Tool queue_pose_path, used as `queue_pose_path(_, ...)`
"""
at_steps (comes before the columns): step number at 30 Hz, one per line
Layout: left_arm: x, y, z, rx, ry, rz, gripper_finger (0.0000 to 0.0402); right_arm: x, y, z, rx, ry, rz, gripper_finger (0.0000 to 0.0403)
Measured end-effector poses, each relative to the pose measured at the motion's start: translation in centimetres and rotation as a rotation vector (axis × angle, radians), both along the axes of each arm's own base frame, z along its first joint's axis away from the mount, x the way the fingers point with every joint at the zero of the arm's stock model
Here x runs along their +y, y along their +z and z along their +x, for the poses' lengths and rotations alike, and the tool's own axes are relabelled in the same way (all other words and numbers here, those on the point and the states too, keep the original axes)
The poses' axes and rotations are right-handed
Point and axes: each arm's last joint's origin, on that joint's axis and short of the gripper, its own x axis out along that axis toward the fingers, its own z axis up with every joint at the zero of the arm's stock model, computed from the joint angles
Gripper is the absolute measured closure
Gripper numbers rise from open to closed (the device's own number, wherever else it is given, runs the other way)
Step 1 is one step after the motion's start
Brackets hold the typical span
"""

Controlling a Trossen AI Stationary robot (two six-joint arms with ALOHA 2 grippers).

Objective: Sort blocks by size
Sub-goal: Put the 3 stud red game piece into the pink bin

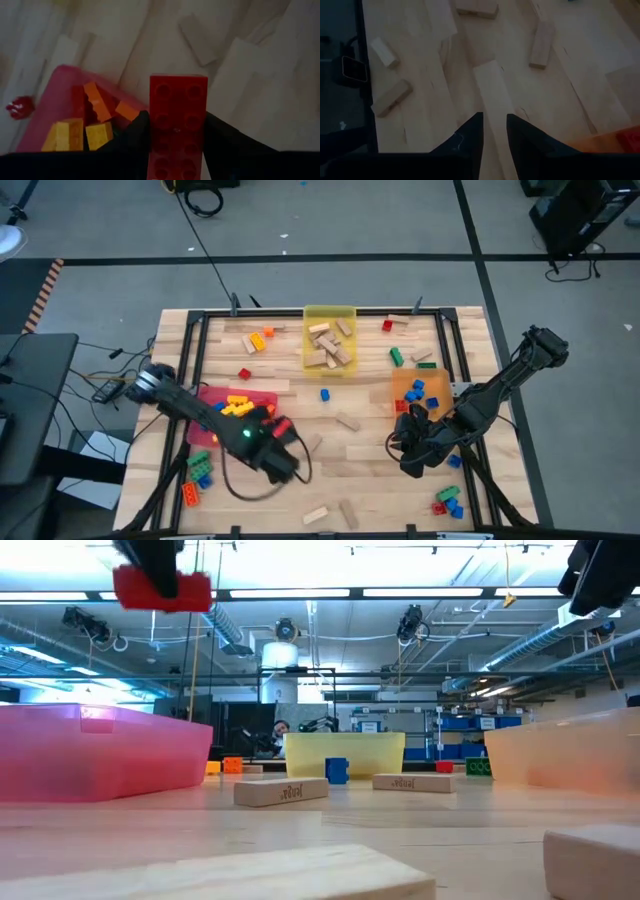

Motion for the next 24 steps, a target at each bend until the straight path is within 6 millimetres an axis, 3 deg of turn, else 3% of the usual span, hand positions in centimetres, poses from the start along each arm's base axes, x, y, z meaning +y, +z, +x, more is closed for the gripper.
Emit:
queue_pose_path(6,3.4,-1.9,-3.7,-0.120,0.075,-0.115,0.0260,0.0,0.1,0.2,-0.030,-0.015,0.000,0.0303)
queue_pose_path(13,6.2,-5.5,-7.3,-0.069,0.153,-0.162,0.0246,-0.3,0.3,0.8,-0.058,-0.045,0.028,0.0303)
queue_pose_path(19,6.5,-8.3,-8.1,-0.015,0.127,-0.243,0.0243,-0.7,0.3,1.1,-0.060,-0.112,0.063,0.0304)
queue_pose_path(24,6.5,-9.1,-8.3,-0.007,0.128,-0.241,0.0234,-1.2,0.4,1.4,-0.065,-0.169,0.092,0.0303)
